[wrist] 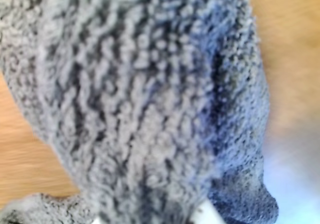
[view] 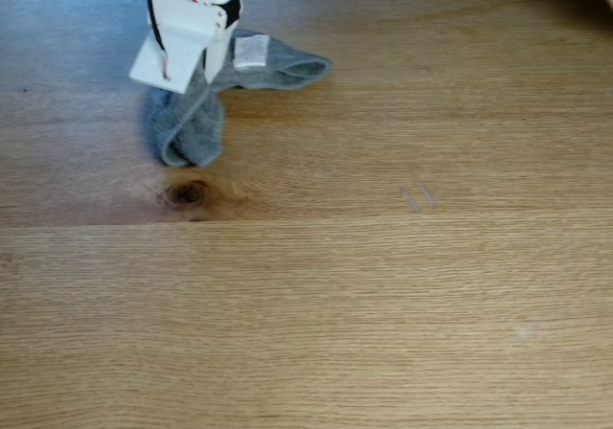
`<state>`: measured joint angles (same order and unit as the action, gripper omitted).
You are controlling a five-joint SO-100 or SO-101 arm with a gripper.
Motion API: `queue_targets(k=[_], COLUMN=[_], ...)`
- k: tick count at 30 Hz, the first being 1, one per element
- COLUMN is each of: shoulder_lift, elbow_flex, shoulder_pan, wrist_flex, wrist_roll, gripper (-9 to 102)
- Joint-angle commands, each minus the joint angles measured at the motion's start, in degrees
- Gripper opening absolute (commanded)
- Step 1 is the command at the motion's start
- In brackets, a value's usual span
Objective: Clean the area in front of the robot
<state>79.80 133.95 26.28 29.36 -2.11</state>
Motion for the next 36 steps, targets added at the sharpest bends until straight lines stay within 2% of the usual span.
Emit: queue_targets(k=[1,5,10,15,19,27,36], shoulder_lift=[2.37,11.34,24.87,25.66,18.54,-6.68,-29.18], elbow_flex=[-1.14,-2.11,-2.11,-2.29,-8.61,-35.77,-58.54], shoulder_pan=[-11.60,-22.24,-36.74,-46.85,-51.50,-53.79,-51.68], wrist_flex=[-0.53,2.64,7.65,2.72,4.75,11.07,8.09], wrist_roll=[5.36,9.32,8.79,5.54,4.31,6.77,3.60], gripper=[0,0,0,0,0,0,0])
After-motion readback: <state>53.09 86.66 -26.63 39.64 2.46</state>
